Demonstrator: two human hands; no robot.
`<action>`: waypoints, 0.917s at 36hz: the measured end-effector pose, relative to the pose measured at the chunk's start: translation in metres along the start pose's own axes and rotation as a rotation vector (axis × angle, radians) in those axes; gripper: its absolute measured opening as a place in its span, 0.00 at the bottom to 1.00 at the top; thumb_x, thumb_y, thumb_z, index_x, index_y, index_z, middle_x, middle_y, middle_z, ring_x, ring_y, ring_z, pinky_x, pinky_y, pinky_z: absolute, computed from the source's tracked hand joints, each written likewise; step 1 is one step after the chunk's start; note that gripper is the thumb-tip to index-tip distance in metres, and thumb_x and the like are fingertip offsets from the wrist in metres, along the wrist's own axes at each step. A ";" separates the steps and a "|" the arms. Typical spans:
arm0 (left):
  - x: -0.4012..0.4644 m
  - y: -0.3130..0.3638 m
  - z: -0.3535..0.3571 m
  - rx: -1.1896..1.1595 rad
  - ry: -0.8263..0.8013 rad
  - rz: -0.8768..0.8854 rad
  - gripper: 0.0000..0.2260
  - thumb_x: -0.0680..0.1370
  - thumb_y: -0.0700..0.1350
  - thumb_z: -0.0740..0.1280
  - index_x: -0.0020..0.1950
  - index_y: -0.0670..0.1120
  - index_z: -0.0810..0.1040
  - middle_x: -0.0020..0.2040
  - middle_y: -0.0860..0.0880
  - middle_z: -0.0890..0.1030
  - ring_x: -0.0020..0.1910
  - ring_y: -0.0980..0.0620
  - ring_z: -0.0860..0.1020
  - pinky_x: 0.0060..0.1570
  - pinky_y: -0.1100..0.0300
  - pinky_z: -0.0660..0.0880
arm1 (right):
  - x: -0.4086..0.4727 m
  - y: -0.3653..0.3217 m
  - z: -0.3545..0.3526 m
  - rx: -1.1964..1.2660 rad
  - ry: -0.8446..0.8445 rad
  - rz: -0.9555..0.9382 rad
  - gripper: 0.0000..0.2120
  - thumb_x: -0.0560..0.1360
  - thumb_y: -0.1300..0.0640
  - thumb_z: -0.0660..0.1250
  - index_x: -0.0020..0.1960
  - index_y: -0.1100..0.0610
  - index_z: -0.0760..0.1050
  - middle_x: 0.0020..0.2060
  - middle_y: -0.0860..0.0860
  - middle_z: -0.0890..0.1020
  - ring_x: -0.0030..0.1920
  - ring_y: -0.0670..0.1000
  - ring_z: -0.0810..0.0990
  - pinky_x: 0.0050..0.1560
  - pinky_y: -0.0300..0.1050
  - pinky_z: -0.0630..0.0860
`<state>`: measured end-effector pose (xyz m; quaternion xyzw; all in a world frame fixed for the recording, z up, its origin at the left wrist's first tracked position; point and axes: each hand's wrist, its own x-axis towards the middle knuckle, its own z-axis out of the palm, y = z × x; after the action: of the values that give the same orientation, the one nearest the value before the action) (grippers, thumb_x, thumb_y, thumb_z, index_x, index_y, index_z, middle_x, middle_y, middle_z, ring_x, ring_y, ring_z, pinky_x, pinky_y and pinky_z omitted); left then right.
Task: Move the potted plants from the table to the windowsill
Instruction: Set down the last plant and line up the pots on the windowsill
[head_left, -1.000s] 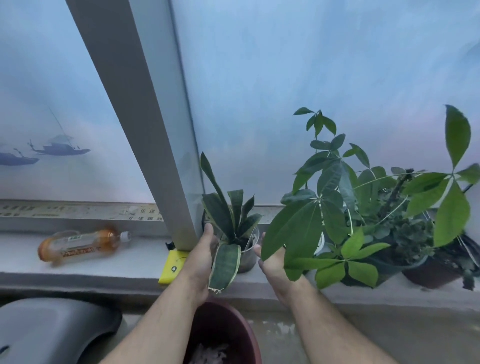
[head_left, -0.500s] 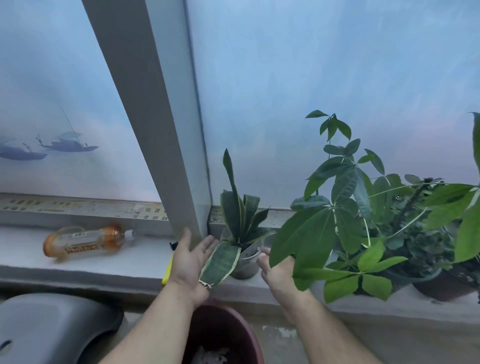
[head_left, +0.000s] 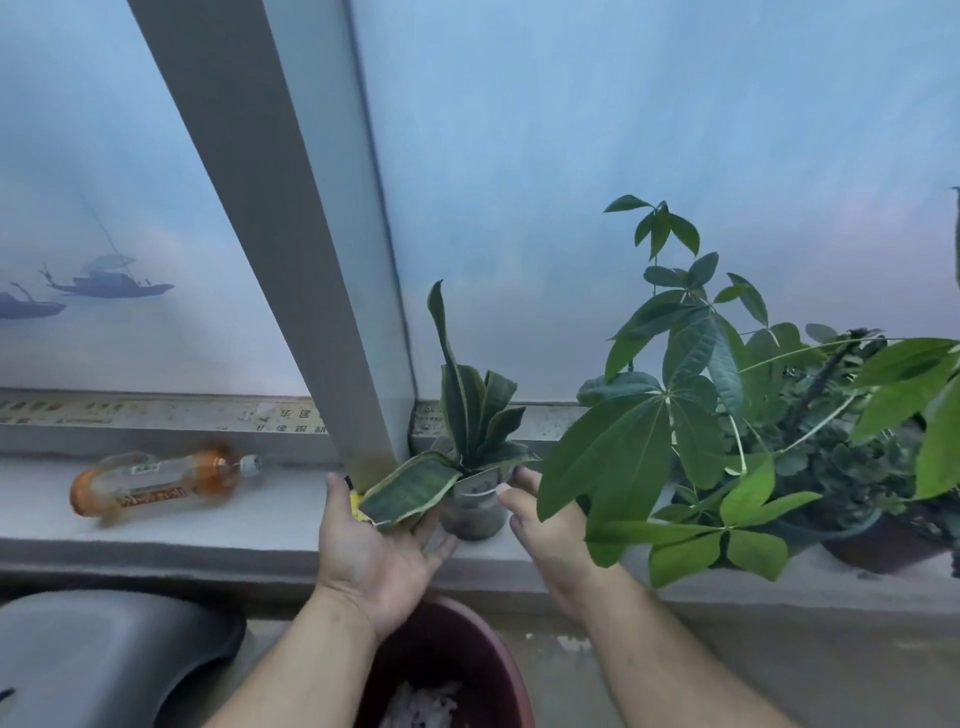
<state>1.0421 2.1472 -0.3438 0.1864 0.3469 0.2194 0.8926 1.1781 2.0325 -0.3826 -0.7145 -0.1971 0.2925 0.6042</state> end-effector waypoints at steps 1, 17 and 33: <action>0.001 0.000 -0.001 -0.013 -0.010 0.002 0.40 0.74 0.75 0.49 0.66 0.47 0.80 0.63 0.42 0.83 0.67 0.43 0.78 0.74 0.37 0.57 | -0.002 0.003 0.001 -0.005 0.014 0.012 0.25 0.69 0.41 0.69 0.57 0.57 0.76 0.50 0.49 0.80 0.52 0.49 0.78 0.56 0.46 0.75; -0.003 -0.026 0.017 0.520 -0.045 0.234 0.28 0.78 0.69 0.54 0.63 0.52 0.79 0.57 0.57 0.86 0.57 0.64 0.81 0.71 0.55 0.64 | 0.012 0.019 0.010 -0.001 0.043 -0.002 0.23 0.71 0.40 0.71 0.57 0.55 0.79 0.53 0.56 0.83 0.58 0.53 0.81 0.65 0.57 0.76; 0.001 -0.018 0.024 0.580 -0.064 0.152 0.27 0.81 0.65 0.52 0.64 0.49 0.80 0.57 0.53 0.86 0.56 0.61 0.83 0.58 0.57 0.71 | -0.008 0.012 0.019 0.177 0.000 0.194 0.34 0.66 0.46 0.71 0.70 0.55 0.72 0.65 0.50 0.81 0.67 0.51 0.77 0.73 0.58 0.69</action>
<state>1.0646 2.1291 -0.3365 0.4659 0.3519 0.1712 0.7936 1.1585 2.0396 -0.3945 -0.6741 -0.1005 0.3658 0.6338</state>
